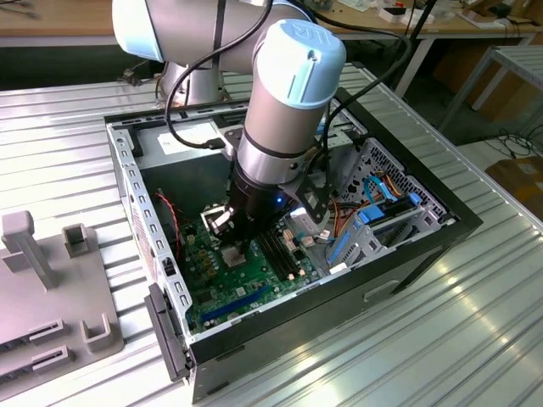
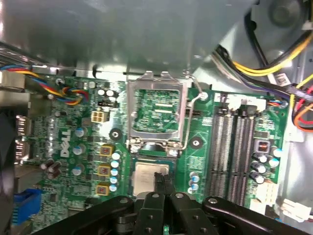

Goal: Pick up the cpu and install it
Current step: 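Place the cpu into insertion slot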

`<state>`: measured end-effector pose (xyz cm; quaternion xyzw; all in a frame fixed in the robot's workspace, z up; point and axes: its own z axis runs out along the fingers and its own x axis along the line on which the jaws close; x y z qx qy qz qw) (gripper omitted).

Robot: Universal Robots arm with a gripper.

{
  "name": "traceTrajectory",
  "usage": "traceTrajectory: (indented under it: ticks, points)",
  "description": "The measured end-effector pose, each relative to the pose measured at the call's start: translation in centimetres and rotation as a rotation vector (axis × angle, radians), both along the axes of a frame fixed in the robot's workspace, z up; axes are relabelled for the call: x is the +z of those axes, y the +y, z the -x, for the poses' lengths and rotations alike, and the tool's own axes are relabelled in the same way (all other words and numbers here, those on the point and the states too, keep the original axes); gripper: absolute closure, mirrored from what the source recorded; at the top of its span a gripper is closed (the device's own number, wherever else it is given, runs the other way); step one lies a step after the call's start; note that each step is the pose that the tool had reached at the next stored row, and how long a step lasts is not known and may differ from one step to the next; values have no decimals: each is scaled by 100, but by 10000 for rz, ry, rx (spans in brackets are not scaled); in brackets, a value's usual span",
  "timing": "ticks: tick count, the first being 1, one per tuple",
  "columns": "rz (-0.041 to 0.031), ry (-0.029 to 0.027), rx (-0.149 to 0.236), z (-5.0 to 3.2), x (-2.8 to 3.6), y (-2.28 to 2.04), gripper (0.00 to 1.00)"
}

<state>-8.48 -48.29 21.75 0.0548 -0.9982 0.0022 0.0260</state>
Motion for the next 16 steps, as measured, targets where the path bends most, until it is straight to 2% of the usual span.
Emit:
traceTrajectory:
  ticks: [2,9,12,14,16]
  points:
    - [3,2,344,-26,5,0,89]
    - [1,1,683,-29,134,3,89]
    - [-1,0,1234,-29,135,3,89]
    - [1,0,1894,-29,135,3,89]
    - [3,1,2319,-29,134,3,89]
